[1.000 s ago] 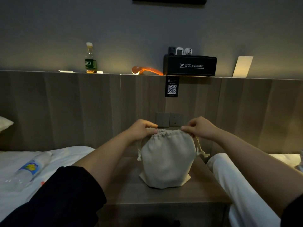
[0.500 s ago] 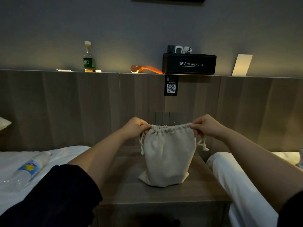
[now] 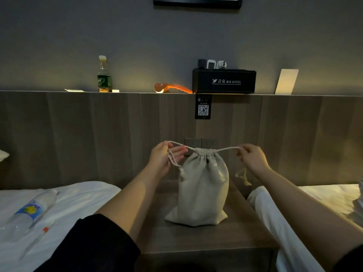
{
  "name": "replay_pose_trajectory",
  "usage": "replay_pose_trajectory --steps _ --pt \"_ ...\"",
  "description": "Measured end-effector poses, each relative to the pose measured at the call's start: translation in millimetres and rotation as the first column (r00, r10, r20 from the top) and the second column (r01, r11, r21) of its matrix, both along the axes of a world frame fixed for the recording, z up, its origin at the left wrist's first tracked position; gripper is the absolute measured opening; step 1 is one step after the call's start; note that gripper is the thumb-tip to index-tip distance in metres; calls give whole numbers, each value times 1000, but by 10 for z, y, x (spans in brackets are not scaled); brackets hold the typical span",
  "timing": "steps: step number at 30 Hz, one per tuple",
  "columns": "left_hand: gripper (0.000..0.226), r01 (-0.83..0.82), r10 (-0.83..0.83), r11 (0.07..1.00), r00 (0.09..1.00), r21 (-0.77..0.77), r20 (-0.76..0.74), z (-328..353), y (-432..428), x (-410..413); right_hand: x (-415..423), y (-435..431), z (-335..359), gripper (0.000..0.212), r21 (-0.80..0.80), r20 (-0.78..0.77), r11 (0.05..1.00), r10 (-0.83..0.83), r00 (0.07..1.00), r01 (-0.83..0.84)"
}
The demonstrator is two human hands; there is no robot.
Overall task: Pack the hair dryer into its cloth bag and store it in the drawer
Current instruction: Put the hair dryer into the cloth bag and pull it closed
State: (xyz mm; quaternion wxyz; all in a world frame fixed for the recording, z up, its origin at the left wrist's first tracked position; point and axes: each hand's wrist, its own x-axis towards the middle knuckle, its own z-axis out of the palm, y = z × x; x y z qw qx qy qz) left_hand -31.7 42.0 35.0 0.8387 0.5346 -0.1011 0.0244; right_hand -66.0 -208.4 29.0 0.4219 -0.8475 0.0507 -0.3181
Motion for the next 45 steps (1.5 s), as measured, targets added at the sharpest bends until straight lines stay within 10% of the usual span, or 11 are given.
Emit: replay_pose_trajectory --steps 6,9,13,16,21,24,29,37,40,42,45 --pt "32 127 -130 990 991 -67 -42 129 -42 -105 -119 456 -39 75 -164 -207 930 293 933 -329" --pt "36 105 -105 994 991 -9 -79 96 18 -82 -108 534 -31 47 -254 -270 901 285 920 -353" --pt "32 -60 109 887 991 458 -80 -160 127 62 -155 591 -84 27 -297 -316 863 315 895 -409" --pt "24 -403 205 513 915 758 348 -315 205 64 -190 585 -153 26 -230 -271 890 330 904 -393" --pt "40 -60 -280 605 917 794 283 -493 -71 -367 -212 543 -263 43 41 -271 929 364 891 -367" --pt "41 -173 -152 596 934 784 322 -707 -208 -366 -232 507 -370 43 263 -317 894 435 843 -362" --pt "23 -155 49 764 982 626 182 -863 -346 -328 -318 529 -523 37 -218 -161 939 236 958 -268" --pt "17 211 -44 790 956 575 -290 -936 -390 -186 -550 275 -1008 92 -708 -337 591 198 920 -386" --pt "5 24 42 650 997 759 -67 -969 -358 -150 -457 232 -1029 70 -661 -281 657 230 932 -362" --pt "36 -226 56 535 971 814 233 -974 -309 -199 -407 235 -1014 58 -644 -253 675 254 933 -359" --pt "38 -210 -144 621 917 755 373 -1012 -265 -329 -358 237 -996 47 -558 -247 735 297 922 -386"
